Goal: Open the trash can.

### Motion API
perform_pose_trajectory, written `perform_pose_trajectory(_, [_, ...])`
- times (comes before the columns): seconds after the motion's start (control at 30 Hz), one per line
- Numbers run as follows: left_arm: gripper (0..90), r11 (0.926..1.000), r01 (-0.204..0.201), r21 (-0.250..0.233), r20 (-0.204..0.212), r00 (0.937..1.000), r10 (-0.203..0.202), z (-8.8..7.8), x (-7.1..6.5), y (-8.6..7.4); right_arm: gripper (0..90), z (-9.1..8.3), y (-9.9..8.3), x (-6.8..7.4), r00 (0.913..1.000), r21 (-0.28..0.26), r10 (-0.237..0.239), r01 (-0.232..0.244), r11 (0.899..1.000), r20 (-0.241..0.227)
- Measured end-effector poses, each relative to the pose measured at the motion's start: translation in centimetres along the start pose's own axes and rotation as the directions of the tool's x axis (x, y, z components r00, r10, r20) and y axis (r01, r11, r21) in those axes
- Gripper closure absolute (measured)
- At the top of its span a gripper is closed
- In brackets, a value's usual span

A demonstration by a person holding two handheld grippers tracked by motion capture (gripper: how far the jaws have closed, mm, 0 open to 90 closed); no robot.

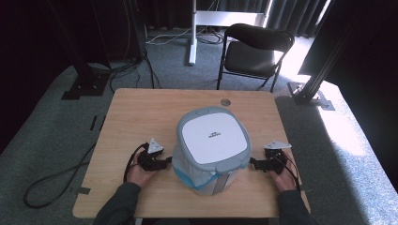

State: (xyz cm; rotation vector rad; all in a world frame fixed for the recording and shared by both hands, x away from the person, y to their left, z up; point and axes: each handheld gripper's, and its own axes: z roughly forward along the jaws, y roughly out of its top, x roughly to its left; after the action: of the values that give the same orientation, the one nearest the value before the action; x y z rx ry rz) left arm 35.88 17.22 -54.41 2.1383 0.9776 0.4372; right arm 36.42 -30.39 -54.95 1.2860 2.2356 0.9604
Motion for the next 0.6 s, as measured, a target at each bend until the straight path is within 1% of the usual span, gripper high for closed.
perform_pose_trajectory(0.27, [42.6, 1.0000, 0.005, 0.000, -0.008, 1.0000, -0.005, -0.01, -0.09, -0.01, 11.8, 0.01, 0.02, -0.04, 1.0000, 0.001, -0.002, 0.002, 1.000, -0.001])
perform_pose_trajectory(0.6, [43.1, 1.0000, -0.002, 0.005, -0.004, 1.0000, 0.002, -0.15, -0.11, -0.06, 12.4, -0.03, 0.00, -0.22, 0.9998, 0.000, 0.015, -0.015, 1.000, 0.015])
